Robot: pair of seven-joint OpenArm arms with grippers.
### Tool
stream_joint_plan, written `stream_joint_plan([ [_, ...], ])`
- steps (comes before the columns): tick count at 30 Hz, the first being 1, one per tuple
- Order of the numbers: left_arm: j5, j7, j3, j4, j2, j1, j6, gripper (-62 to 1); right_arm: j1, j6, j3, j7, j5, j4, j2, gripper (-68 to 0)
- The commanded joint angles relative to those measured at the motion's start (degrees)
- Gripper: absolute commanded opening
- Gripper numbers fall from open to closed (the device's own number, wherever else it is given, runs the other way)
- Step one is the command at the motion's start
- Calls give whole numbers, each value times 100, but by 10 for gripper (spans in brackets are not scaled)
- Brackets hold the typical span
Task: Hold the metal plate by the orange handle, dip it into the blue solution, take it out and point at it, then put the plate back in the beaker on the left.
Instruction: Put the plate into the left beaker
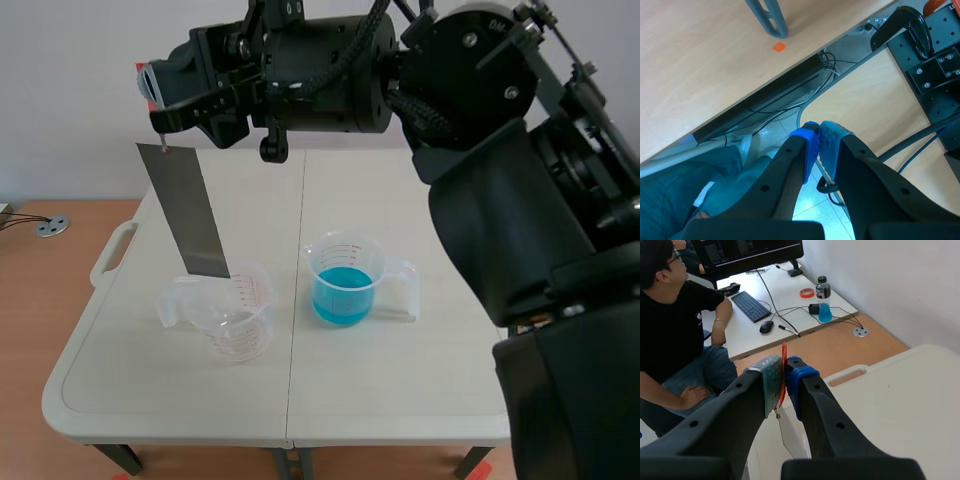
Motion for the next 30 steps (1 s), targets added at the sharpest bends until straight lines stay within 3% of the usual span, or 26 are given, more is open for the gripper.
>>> stream_joint_plan([
  [1, -57, -42, 7, 24, 28, 31, -11, -594, 94, 66, 4, 140, 44, -22, 17, -662],
  [9, -57, 9, 7, 24, 31, 33, -11, -594, 74, 66, 4, 402, -17, -367, 122, -662],
  [21, -57, 7, 7, 24, 31, 33, -11, -594, -254, 66, 4, 769, -538, -612, 138, -662],
  [30, -57, 7, 7, 24, 31, 33, -11, -594, -282, 66, 4, 1158, -839, -1198, 214, -662],
])
